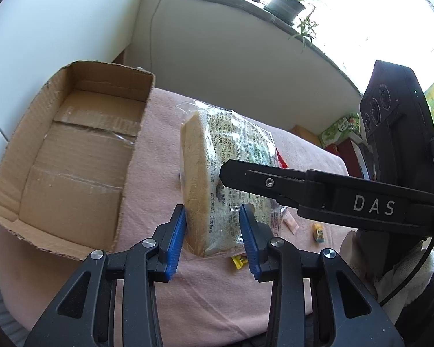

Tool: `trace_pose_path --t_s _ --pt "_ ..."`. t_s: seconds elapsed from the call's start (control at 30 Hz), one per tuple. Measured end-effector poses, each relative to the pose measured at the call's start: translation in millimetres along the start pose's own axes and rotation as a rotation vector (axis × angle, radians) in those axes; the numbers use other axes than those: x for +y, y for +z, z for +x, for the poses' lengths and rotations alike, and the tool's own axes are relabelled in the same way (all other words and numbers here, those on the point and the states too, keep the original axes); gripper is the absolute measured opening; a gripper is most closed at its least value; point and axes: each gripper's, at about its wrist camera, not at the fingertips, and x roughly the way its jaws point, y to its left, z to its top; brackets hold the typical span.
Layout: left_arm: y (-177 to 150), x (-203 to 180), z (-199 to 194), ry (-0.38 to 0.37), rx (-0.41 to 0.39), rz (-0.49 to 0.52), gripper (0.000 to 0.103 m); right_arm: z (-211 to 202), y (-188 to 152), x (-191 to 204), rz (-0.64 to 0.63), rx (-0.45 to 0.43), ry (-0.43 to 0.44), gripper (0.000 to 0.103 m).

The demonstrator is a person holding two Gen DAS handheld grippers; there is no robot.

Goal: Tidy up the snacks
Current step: 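Carry the bread loaf into the cardboard box and open both grippers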

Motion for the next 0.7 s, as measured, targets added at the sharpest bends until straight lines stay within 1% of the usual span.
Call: trace_pose_path --t_s 0.1,0.3,0.6,0.7 --pt "-2 20 -13 0.02 -0.029 -0.048 0.036 12 7 24 -0.057 0.018 0.011 0.063" --pt "-4 46 -30 0.06 -0.07 -0.12 0.037 32 17 66 -0.148 0.046 0.028 0.063" --pt "-14 82 -38 0.099 -0.08 -0.196 0.036 65 31 108 -0.233 0.077 0.043 0.063" --pt "-11 97 -40 0.094 -0.082 -0.227 0.037 79 35 121 -0.254 0.086 0.037 0.063"
